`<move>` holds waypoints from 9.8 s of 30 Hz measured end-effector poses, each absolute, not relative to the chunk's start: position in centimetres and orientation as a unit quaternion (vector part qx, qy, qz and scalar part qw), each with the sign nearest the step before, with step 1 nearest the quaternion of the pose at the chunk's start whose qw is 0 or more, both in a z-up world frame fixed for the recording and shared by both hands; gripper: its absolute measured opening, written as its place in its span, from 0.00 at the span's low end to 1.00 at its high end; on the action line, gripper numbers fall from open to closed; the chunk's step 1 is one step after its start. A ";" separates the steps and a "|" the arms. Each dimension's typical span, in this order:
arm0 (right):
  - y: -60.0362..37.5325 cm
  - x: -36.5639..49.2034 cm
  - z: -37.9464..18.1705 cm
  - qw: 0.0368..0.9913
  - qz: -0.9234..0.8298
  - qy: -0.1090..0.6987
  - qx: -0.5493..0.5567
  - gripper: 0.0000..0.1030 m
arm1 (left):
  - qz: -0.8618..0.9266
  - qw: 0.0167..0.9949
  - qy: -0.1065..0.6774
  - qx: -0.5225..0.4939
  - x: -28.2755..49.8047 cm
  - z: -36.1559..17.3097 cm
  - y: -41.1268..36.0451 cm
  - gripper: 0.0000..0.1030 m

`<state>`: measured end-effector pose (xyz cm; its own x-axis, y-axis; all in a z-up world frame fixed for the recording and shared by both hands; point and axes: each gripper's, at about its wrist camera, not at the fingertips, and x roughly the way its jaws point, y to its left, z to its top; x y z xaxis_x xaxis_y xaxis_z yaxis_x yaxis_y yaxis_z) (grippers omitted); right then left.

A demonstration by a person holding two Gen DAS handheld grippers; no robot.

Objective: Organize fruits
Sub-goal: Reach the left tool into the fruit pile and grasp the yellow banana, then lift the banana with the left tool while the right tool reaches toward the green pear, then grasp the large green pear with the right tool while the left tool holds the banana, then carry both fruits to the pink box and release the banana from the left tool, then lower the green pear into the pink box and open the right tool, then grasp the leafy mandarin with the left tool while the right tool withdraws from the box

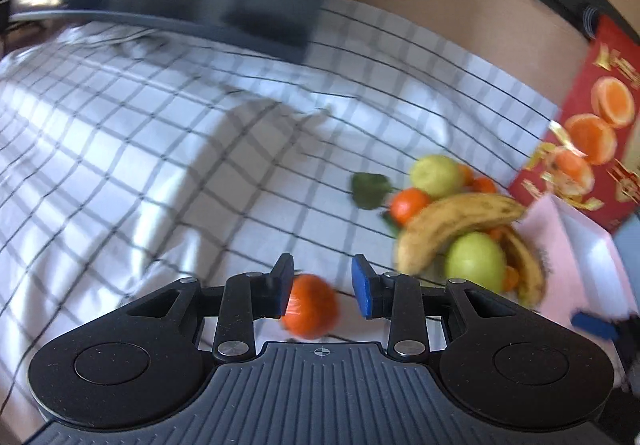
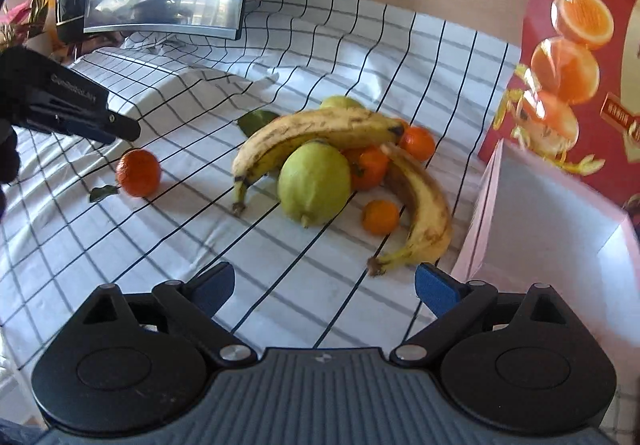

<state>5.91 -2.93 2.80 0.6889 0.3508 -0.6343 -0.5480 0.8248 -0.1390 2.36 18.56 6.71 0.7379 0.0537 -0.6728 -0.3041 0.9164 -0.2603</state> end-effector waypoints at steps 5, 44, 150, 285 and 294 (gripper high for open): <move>-2.6 8.2 4.1 0.911 0.245 0.306 -0.131 0.91 | 0.040 0.921 0.358 -0.148 3.4 6.2 16.1 0.35; -6.1 6.1 1.5 0.898 0.222 0.365 -0.109 0.91 | -0.053 0.908 0.414 0.033 10.5 5.8 13.2 0.40; -2.4 9.8 2.6 0.872 0.354 0.334 -0.054 0.54 | 0.018 0.873 0.480 -0.082 5.9 3.6 14.8 0.41; -15.8 5.8 5.7 0.930 0.193 0.305 -0.072 0.65 | 0.131 0.927 0.342 -0.078 0.8 7.6 15.8 0.38; -13.8 3.8 4.8 0.924 0.208 0.305 -0.102 0.66 | 0.139 0.907 0.377 -0.126 1.5 5.5 18.2 0.38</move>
<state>3.84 -13.82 4.84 0.7274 0.3225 -0.6057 -0.4465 0.8927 -0.0609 1.50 18.23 5.45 0.6764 0.1581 -0.7194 -0.3476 0.9296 -0.1226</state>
